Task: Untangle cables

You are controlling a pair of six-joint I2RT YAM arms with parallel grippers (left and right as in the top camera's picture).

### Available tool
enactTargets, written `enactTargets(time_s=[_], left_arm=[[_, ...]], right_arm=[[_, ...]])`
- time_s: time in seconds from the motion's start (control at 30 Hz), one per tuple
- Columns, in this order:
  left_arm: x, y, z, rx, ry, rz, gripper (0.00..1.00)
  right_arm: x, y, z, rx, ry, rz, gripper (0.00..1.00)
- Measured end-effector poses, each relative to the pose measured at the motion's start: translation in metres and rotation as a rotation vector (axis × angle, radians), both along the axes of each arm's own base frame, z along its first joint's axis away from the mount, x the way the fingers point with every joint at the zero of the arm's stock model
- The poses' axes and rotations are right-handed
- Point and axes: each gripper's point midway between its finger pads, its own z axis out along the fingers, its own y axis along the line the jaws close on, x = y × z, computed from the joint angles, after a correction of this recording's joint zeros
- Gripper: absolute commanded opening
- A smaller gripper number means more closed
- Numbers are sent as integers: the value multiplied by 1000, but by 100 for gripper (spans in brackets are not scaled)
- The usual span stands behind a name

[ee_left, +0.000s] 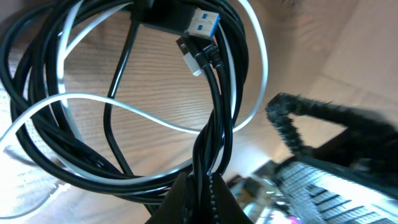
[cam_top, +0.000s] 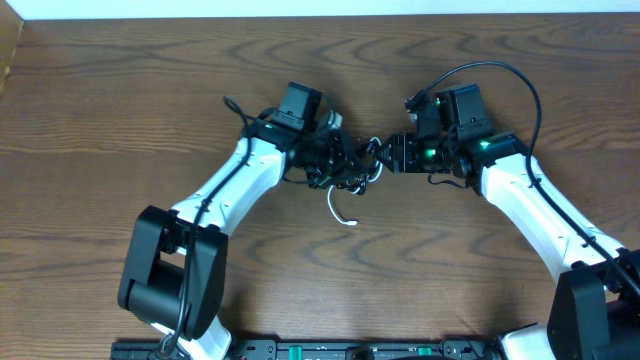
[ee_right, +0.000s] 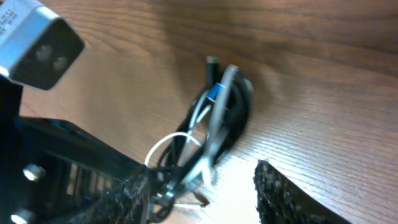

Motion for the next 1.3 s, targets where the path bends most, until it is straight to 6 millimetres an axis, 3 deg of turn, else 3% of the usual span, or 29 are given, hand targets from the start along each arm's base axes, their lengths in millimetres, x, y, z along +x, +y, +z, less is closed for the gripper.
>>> enactTargets(time_s=[0.5, 0.83, 1.1, 1.3], left_arm=[[23, 19, 36, -239, 476, 340, 7], [35, 20, 55, -339, 575, 384, 8], [36, 21, 56, -344, 594, 396, 7], [36, 22, 56, -345, 598, 401, 8]], right_arm=[[10, 14, 16, 59, -108, 73, 54], [2, 30, 11, 10, -121, 103, 47], [13, 40, 8, -42, -172, 40, 42], [24, 56, -22, -34, -145, 16, 40]])
